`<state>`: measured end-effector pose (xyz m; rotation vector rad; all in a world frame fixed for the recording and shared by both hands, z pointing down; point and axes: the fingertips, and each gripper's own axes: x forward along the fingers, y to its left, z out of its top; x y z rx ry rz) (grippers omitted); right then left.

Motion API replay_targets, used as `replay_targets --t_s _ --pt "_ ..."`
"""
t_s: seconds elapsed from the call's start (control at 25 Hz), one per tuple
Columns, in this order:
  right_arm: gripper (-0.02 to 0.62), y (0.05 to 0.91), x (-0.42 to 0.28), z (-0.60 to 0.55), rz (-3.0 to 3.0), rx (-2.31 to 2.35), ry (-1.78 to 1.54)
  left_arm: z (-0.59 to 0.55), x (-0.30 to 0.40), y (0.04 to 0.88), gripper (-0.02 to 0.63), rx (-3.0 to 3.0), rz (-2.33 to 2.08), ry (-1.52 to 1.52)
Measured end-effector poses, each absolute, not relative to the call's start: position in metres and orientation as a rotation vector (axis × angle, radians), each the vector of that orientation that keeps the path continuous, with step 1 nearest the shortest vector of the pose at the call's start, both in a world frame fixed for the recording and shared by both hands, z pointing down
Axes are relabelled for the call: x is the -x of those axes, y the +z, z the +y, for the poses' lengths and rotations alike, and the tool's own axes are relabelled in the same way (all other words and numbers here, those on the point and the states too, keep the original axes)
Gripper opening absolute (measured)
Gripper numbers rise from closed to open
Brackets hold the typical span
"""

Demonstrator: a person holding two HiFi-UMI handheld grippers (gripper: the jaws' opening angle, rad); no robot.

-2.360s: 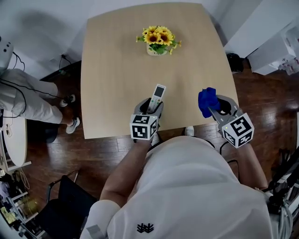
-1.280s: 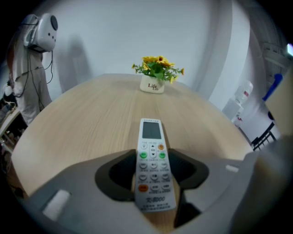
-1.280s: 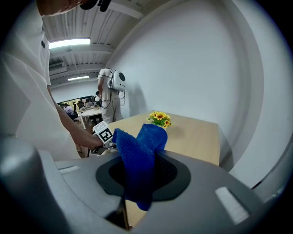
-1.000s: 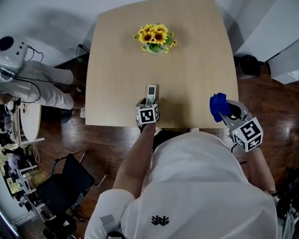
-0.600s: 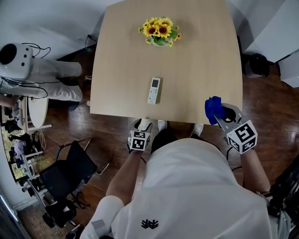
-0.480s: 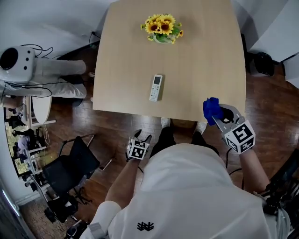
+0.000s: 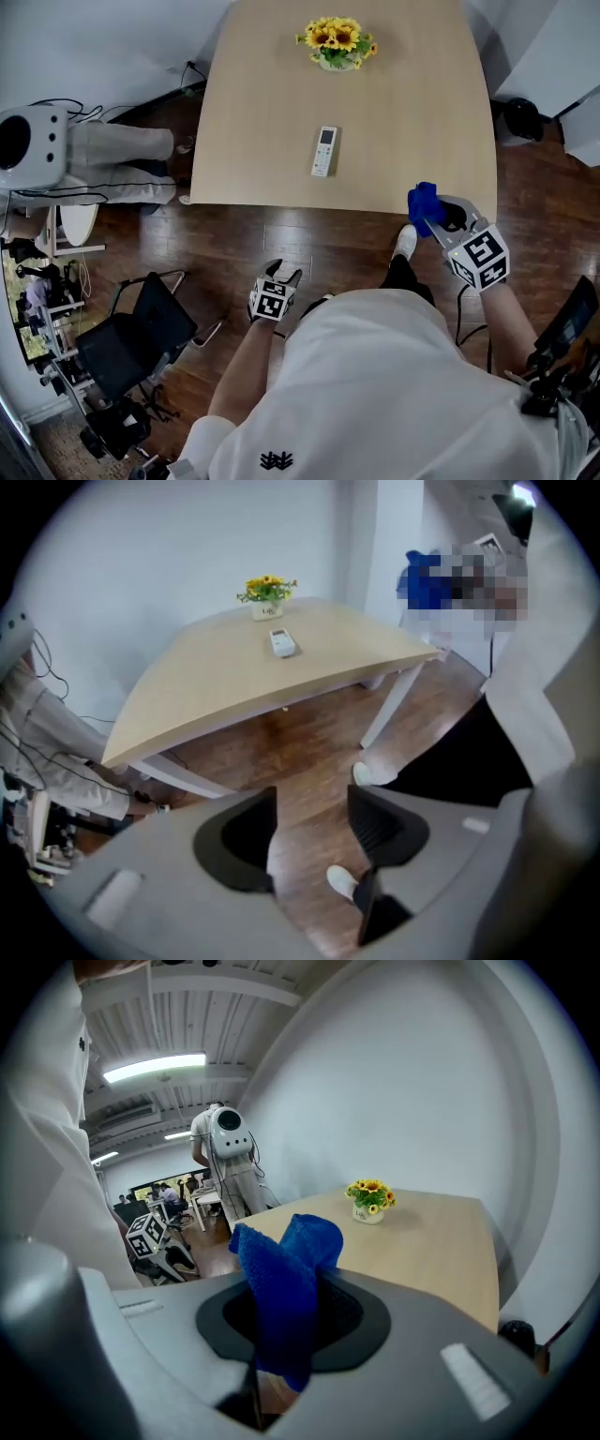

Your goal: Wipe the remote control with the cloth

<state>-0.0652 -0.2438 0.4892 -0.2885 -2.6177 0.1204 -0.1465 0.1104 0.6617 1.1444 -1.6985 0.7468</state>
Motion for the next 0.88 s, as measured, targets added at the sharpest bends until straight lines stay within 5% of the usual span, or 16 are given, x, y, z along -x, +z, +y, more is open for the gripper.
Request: replay_targets --t_s 0.32,0.6,0.88 --pt "0.078 0.471 0.030 -0.123 -2.629 0.074 0.071 0.241 0.130 0.703 0.255 -1.221 -1.676 0.658" --pt "0.078 0.481 -0.081 0.003 -2.505 -0.054 0.180 0.437 0.048 0.743 0.235 -1.051 -1.512 0.646" --pt "0.078 0.483 -0.121 0.029 -2.495 -0.088 0.153 0.480 0.036 0.759 0.229 -0.951 -1.544 0.607"
